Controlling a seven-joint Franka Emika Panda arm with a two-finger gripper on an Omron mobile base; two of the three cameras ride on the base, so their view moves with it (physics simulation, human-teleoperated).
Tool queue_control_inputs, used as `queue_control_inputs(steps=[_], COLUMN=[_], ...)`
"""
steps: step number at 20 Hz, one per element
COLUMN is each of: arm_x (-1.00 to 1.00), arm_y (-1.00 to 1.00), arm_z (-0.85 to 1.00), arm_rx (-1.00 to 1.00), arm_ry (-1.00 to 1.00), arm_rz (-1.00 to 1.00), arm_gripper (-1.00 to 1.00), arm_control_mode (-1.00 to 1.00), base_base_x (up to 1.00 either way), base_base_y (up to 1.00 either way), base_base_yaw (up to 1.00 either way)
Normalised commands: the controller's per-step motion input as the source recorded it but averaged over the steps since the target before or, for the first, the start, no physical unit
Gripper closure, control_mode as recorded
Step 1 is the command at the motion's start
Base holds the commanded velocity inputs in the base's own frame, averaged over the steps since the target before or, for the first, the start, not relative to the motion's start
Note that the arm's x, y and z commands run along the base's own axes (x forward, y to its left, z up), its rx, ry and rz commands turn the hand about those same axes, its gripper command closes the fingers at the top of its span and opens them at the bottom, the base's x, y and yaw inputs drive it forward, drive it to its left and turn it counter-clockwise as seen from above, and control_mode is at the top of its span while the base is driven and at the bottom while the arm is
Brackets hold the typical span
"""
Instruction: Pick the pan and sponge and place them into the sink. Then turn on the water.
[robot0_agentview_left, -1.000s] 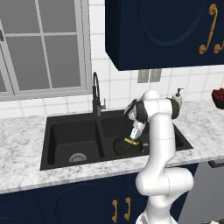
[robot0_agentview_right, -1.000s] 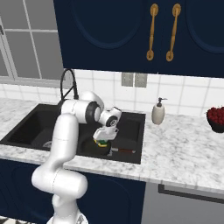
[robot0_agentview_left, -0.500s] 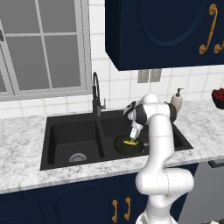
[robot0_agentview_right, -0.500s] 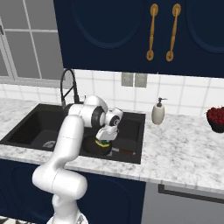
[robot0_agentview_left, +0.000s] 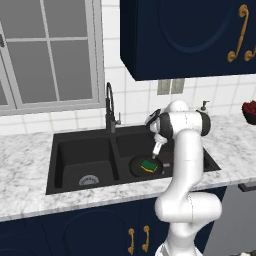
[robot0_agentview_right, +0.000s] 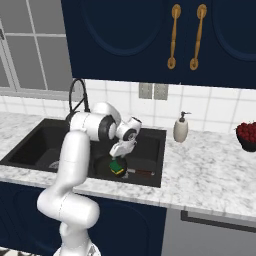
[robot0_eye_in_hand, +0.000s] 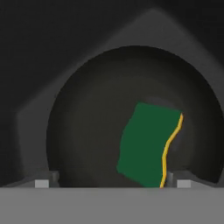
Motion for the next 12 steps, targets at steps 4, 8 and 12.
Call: queue_control_inputs(steps=[4,8,12], arm_x=[-0.5,-0.45,-0.35], arm_y=[0.22,0.17,0.16], arm_z=[0.89,0.98,0.84], arm_rx=[0.13,0.12,0.15], arm_ry=[-0.08,0.0,0.0], arm_rz=[0.0,0.0,-0.1], arm_gripper=[-1.0,-1.0,-1.0], arm_control_mode=[-1.0,-1.0,-1.0], base_base_x=[0.0,0.0,0.0], base_base_y=[0.0,0.0,0.0], base_base_yaw=[0.0,0.0,0.0])
